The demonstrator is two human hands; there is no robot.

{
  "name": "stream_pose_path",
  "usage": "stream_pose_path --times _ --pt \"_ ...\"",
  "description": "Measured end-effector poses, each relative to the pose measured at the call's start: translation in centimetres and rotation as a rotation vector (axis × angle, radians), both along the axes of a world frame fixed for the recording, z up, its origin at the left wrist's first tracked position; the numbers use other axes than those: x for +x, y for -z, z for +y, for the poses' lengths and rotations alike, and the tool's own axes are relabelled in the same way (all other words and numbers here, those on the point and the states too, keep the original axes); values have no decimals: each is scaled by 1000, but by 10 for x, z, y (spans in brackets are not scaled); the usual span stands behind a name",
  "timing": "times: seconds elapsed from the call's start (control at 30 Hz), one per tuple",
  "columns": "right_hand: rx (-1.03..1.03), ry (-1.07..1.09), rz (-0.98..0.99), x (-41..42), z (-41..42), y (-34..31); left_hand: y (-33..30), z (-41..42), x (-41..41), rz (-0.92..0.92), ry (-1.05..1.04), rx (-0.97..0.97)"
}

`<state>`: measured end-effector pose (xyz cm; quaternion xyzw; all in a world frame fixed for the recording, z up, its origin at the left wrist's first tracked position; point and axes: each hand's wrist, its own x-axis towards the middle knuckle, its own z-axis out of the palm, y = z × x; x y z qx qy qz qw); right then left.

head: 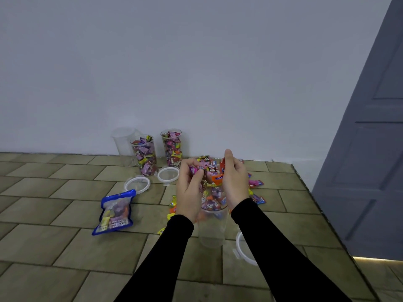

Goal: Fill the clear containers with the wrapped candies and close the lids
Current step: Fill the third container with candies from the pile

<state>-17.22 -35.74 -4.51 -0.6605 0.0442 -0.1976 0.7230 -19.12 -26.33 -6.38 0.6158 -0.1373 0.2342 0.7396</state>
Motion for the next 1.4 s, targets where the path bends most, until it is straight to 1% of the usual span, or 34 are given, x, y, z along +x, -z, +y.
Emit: stream_pose_path --times 0.27,0.4,0.6,0.67,0.77,0.8,0.83,0.93,1.03,1.2,1.4 --pt "15 -27 -24 -6 0 -3 3 0 0 0 111 -54" --pt "57 -42 -20 -10 0 -7 7 1 1 -18 89 11" --pt "44 -14 -21 -12 0 -8 24 4 4 26 96 -38" --pt "27 -5 -18 -11 -1 -6 31 2 0 121 87 -64" --pt "23 -44 -16 -11 -1 -5 35 -1 -5 439 174 -189" --pt "39 -68 -8 -11 -1 -5 35 -1 -5 506 196 -229" --pt "66 -98 5 -12 -1 -5 36 -1 -3 534 205 -243" --pt "135 -201 6 -13 -1 -7 36 -2 -1 552 218 -254" --pt "121 -243 -17 -14 -1 -7 38 -2 0 553 214 -255" --pt "14 -213 -106 -13 -1 -3 40 -2 8 584 263 -336" --pt "-40 -177 -181 -13 -1 3 41 -3 5 570 213 -290"
